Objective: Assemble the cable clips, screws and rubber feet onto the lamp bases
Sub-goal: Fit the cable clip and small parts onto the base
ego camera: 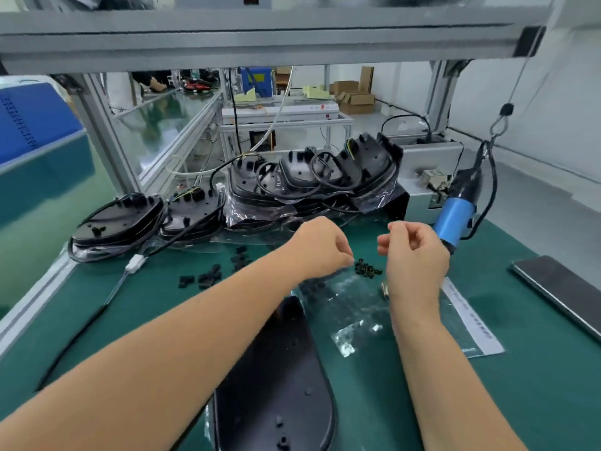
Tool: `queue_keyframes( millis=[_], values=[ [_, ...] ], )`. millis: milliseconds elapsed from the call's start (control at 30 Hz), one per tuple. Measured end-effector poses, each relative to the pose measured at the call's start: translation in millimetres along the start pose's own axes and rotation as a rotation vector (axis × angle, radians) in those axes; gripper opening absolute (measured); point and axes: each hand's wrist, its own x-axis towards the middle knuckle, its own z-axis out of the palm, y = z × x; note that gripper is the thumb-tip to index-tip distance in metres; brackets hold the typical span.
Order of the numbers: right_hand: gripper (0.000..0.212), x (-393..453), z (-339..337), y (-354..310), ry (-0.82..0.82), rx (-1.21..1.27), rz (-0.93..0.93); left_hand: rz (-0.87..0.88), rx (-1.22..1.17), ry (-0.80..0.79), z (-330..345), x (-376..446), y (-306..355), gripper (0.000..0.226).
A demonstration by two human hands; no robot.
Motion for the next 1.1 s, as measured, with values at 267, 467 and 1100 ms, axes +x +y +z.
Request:
queue_keyframes(
  millis=[267,467,1100],
  values=[
    [0.019,21,-14,1,0.275,0.058,0.037,0.014,0.229,-0.061,37,40,7,0.034],
    [0.022,30,-25,3,0.402,0.004,0.059,0.103,0.278,-0.079,50,45,6,0.026],
    [0.029,43,-25,21,0.009,0.227,0.348,-0.032,-0.048,-0.024,46,39,5,0.014]
  ],
)
